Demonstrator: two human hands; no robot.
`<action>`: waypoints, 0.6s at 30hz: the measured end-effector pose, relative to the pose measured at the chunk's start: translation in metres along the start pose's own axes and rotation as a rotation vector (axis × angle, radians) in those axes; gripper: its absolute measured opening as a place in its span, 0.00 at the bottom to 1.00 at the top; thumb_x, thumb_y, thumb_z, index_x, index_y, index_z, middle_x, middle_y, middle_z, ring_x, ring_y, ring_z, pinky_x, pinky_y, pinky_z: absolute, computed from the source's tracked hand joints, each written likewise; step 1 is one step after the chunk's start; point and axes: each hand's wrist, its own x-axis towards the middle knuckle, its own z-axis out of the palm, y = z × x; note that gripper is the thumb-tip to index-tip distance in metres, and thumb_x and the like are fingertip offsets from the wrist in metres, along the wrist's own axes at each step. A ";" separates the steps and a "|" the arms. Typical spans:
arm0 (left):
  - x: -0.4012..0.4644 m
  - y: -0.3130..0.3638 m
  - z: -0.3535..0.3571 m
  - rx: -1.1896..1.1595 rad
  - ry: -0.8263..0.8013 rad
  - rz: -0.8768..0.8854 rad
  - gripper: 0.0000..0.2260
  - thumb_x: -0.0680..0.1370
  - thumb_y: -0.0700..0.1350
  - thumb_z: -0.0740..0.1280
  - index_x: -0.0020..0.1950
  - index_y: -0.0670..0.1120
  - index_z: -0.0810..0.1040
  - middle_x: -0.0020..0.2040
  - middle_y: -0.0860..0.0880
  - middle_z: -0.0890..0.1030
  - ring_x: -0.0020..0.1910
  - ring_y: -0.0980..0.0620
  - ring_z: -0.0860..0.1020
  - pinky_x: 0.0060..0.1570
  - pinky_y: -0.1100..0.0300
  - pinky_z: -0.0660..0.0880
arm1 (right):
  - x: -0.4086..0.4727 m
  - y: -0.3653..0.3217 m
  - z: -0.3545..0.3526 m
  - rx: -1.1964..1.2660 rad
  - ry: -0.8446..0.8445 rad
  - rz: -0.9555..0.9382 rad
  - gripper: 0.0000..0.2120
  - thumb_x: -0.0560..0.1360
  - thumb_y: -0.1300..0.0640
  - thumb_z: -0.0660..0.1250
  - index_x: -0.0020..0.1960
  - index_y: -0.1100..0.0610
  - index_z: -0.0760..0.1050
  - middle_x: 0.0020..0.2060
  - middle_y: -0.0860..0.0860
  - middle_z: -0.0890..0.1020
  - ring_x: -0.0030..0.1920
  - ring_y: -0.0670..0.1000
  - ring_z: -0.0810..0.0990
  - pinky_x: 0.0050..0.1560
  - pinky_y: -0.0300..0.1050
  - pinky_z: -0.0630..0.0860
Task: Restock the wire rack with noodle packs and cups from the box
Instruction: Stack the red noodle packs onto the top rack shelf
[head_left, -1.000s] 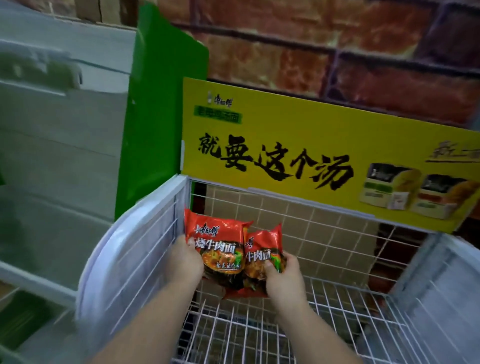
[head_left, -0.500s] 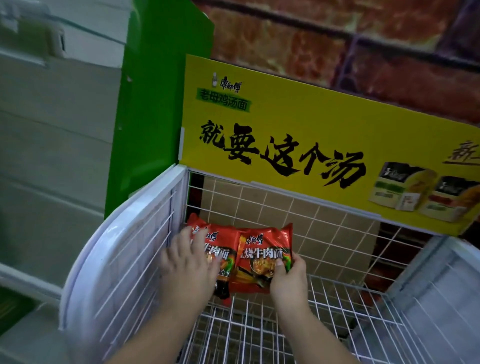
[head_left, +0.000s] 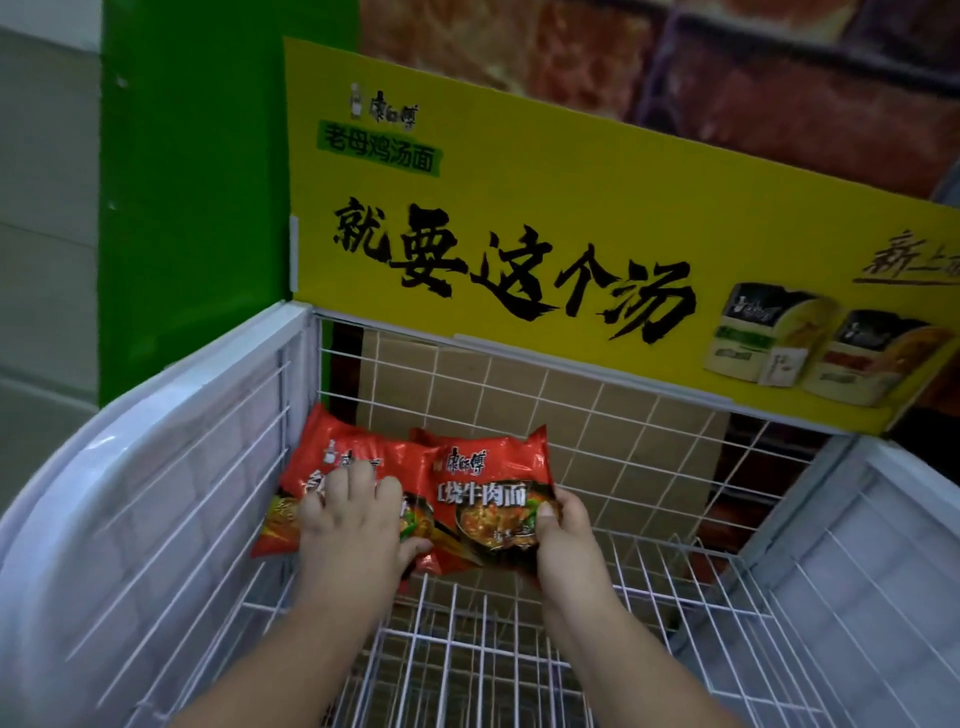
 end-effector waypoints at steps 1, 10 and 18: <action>0.002 0.000 0.001 -0.011 0.009 0.029 0.21 0.75 0.68 0.61 0.57 0.54 0.69 0.58 0.52 0.67 0.61 0.50 0.66 0.60 0.53 0.66 | 0.003 0.002 0.001 0.000 -0.004 -0.009 0.11 0.85 0.56 0.52 0.52 0.44 0.71 0.54 0.50 0.79 0.57 0.54 0.79 0.61 0.59 0.77; 0.017 0.000 0.017 -0.133 0.047 0.120 0.15 0.76 0.63 0.63 0.49 0.53 0.72 0.47 0.55 0.66 0.52 0.53 0.69 0.55 0.56 0.68 | 0.029 0.000 -0.020 -0.736 0.034 -0.262 0.05 0.83 0.53 0.56 0.58 0.48 0.68 0.49 0.45 0.78 0.48 0.45 0.79 0.45 0.43 0.79; 0.008 -0.006 0.011 -0.073 0.077 0.170 0.10 0.69 0.48 0.75 0.33 0.49 0.75 0.31 0.51 0.73 0.31 0.49 0.72 0.34 0.55 0.72 | 0.044 -0.008 -0.029 -1.188 -0.002 -0.163 0.07 0.79 0.57 0.61 0.57 0.51 0.72 0.45 0.48 0.81 0.45 0.52 0.82 0.50 0.53 0.81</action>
